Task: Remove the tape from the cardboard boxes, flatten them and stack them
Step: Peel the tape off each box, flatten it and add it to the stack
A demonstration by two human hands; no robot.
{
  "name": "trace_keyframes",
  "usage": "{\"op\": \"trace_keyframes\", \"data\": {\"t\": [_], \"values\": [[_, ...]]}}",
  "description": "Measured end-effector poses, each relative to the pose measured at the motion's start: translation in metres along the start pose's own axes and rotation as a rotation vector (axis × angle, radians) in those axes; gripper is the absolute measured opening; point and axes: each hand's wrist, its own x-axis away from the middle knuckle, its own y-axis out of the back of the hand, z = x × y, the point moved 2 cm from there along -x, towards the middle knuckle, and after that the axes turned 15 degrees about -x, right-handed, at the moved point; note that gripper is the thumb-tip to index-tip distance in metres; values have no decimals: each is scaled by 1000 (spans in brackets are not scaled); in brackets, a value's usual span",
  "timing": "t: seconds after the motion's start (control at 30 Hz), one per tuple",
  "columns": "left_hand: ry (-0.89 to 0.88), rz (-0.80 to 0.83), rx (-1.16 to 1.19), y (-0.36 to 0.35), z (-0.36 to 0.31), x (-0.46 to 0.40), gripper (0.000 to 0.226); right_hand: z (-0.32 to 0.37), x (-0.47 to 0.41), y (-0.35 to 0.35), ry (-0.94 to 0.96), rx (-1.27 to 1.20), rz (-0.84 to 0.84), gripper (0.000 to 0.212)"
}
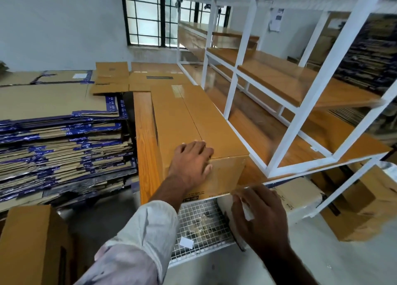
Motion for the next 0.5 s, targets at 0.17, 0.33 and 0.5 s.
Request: {"op": "trace_keyframes", "data": {"t": [0.17,0.33,0.5], "values": [[87,-64,-93,-6,-18,12,60,-41,-39,-27,10,-80,-17,13],[54,-8,-103,-8,-25,16,86,-96,-95,-56,12,23,56,14],[23,105,50,8,-16,11,103,-155,-149,-81,-510,-62,491,44]]}}
